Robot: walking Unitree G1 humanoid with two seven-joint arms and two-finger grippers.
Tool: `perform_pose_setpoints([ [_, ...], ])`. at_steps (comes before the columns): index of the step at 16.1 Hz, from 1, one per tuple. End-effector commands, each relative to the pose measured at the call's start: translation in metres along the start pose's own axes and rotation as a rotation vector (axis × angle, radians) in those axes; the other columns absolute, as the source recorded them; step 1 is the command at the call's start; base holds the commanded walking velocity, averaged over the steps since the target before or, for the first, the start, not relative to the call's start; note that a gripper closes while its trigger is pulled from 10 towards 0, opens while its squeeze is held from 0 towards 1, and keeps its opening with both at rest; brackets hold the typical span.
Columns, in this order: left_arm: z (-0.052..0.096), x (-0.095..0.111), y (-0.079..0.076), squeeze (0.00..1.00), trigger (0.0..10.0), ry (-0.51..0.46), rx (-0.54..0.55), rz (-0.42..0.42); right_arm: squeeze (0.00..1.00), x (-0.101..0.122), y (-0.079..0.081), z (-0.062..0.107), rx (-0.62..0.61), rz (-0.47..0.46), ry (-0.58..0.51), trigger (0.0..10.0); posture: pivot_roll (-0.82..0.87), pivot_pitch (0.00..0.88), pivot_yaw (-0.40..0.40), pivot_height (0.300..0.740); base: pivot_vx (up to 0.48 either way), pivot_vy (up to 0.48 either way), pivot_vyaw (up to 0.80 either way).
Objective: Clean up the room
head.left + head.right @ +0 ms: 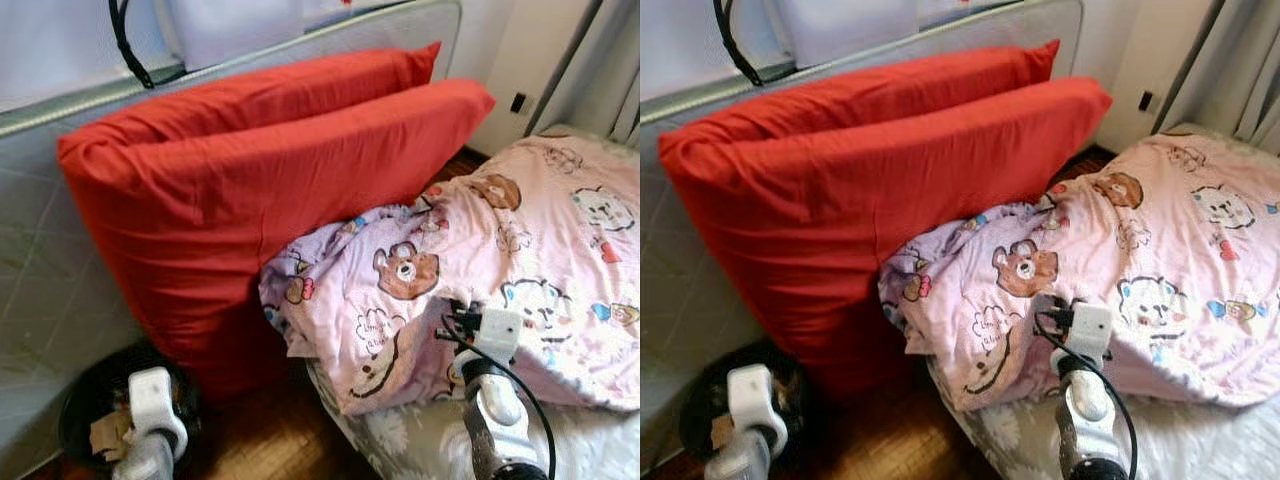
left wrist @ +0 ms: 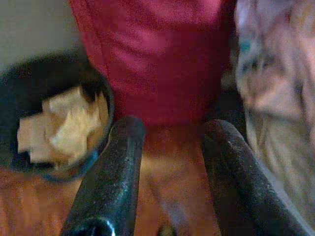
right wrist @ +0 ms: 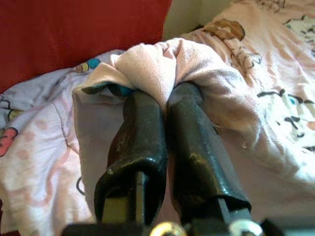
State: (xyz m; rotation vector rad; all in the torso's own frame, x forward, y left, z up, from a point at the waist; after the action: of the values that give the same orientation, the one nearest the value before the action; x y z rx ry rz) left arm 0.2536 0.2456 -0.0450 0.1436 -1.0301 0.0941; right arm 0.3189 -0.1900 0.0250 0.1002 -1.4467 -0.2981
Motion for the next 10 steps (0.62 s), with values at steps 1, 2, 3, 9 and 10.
perform_pose_setpoints([
  [1,0.007,-0.027,0.004,0.00,10.0,0.101,0.000,-0.024,0.00,-0.002,0.001,0.000,-0.002,-0.009,0.007,10.0,0.07,0.042,-0.016,0.740,0.000,0.000,0.00],
  [2,0.011,-0.037,0.003,0.00,10.0,0.136,-0.004,-0.028,0.00,-0.003,0.000,0.001,-0.004,-0.008,0.009,10.0,0.07,0.047,-0.019,0.740,0.000,0.000,0.00],
  [3,0.013,-0.044,0.000,0.00,10.0,0.160,-0.017,-0.039,0.00,-0.003,0.000,0.001,-0.005,-0.007,0.012,10.0,0.07,0.049,-0.022,0.740,0.000,0.000,0.00],
  [9,0.021,-0.069,-0.013,0.00,10.0,0.265,-0.060,-0.066,0.00,0.002,-0.006,-0.003,-0.046,0.000,-0.003,10.0,0.07,0.060,-0.021,0.740,0.000,0.000,0.00],
  [10,0.023,-0.073,-0.014,0.00,10.0,0.285,-0.059,-0.069,0.00,0.003,-0.007,-0.003,-0.056,0.006,-0.004,10.0,0.06,0.061,-0.020,0.740,0.000,0.000,0.00],
])
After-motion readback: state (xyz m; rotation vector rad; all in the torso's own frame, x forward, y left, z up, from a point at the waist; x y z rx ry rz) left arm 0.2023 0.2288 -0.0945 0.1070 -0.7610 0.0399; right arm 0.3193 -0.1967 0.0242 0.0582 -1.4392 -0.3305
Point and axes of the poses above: a point about 5 cm out from each wrist's last joint towards the gripper, its own z axis pointing back from the gripper into the wrist, its own x axis along the axis of the wrist's last joint, y = z × x, the point moved 3 cm from there along -z, pointing out of the wrist towards the gripper, and after that the axes turned 8 degrees about -z, right-handed, at the moved point
